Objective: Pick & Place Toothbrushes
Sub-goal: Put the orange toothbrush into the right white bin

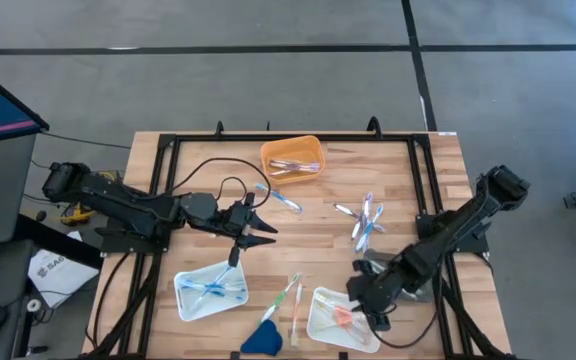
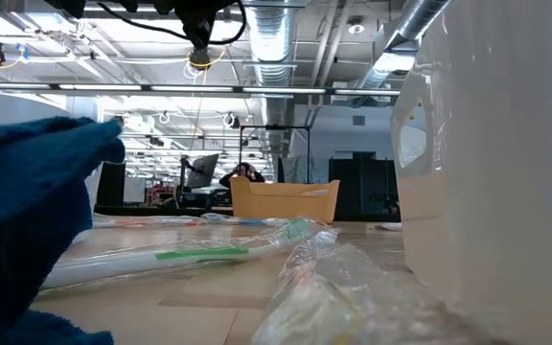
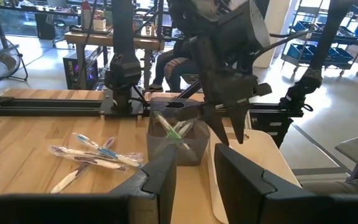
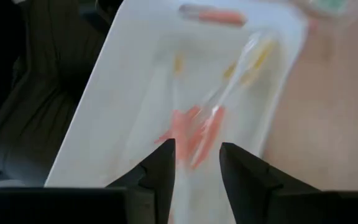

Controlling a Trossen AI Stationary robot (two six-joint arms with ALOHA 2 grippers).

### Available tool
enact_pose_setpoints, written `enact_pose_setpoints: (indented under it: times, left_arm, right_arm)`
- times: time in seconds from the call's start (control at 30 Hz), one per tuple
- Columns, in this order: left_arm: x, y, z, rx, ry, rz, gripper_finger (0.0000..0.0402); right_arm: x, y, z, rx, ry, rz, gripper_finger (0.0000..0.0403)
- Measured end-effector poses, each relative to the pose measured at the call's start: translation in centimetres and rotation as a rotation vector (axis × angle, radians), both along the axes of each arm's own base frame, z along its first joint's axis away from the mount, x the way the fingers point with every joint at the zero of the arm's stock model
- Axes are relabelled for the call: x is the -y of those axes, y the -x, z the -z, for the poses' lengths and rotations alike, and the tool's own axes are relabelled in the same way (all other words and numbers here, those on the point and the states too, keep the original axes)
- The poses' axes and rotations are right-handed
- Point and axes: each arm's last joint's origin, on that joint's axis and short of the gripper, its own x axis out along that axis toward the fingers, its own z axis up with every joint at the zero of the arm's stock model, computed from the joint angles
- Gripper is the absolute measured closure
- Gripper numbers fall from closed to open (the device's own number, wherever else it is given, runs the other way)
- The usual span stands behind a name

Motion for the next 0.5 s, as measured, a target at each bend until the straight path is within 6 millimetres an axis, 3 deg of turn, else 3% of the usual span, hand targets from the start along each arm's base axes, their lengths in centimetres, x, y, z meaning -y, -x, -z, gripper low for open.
enact_pose_setpoints:
  times: [0.2,0.4,0.5]
  left_arm:
    - [0.0,0.0,0.0,-0.002,0.000,0.000,0.0298]
    - [0.0,0.0,0.3,-0.033,-0.008,-0.013,0.0298]
    - [-0.2,0.1,0.6,-0.059,-0.022,-0.078,0.0298]
  right_arm:
    - [1.3,-1.7,-1.5,0.051,0.046,-0.021,0.0294]
    - [3.6,-2.8,-1.3,0.077,0.207,-0.146,0.0295]
    - [5.2,-3.5,-1.2,0.052,0.213,-0.083,0.0295]
